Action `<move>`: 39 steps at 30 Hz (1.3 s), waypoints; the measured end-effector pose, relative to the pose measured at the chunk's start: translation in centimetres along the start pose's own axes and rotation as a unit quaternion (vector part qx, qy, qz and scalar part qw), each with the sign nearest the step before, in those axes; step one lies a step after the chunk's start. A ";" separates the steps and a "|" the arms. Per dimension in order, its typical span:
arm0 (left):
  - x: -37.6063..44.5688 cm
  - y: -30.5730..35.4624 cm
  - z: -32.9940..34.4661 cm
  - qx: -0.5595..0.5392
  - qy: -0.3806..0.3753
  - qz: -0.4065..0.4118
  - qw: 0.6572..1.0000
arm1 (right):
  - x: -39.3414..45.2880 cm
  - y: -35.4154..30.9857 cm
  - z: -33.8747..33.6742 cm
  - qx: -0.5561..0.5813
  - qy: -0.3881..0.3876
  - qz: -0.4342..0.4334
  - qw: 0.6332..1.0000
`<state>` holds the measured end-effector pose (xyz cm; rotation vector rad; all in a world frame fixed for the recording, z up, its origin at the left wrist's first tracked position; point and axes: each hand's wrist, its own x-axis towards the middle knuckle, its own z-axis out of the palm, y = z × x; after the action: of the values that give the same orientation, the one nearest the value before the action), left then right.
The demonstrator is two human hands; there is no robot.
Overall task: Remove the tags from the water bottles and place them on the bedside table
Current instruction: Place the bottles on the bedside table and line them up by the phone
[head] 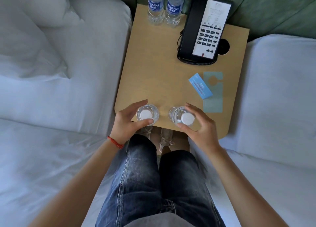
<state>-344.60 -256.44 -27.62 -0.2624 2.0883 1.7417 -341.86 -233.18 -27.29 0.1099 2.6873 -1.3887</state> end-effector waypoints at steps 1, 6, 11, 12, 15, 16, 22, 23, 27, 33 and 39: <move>-0.1 -0.3 0.0 0.000 -0.003 0.004 1.000 | 0.0 0.3 0.1 -0.003 0.003 0.000 1.000; 0.2 -1.5 0.1 0.015 -0.007 0.009 1.000 | 0.1 1.2 0.4 0.016 -0.003 0.016 1.000; 1.4 -1.6 0.3 -0.013 0.004 0.003 1.000 | 0.8 1.2 0.4 0.067 -0.005 0.063 0.996; 1.8 -1.5 0.4 -0.012 0.004 0.005 1.000 | 1.1 1.1 0.4 0.073 -0.003 0.070 0.995; 3.1 -1.0 0.3 -0.015 0.015 0.009 1.000 | 2.1 0.8 0.7 0.097 0.001 0.092 0.991; 3.6 -0.8 0.3 -0.015 0.021 0.009 1.000 | 2.6 0.7 0.9 0.103 0.001 0.099 0.990; 7.1 0.3 -0.7 0.000 0.057 0.010 0.998 | 6.5 -0.5 1.2 0.162 -0.012 0.114 0.980; 7.5 0.5 -0.8 -0.002 0.062 0.009 0.998 | 7.0 -0.6 1.2 0.163 -0.015 0.108 0.981; 8.9 1.0 -1.1 -0.014 0.070 0.005 0.997 | 8.7 -0.7 1.3 0.166 -0.015 0.105 0.980; 10.4 1.3 -1.4 -0.034 0.060 0.005 0.998 | 9.9 -0.1 1.4 0.161 0.004 0.125 0.979; 12.4 2.6 -1.9 -0.060 0.058 0.024 0.996 | 11.6 -0.7 1.2 0.167 0.010 0.106 0.980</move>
<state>-357.17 -256.32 -30.27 -0.3599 2.0878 1.9260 -353.36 -234.41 -28.95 0.4264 2.3460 -1.7556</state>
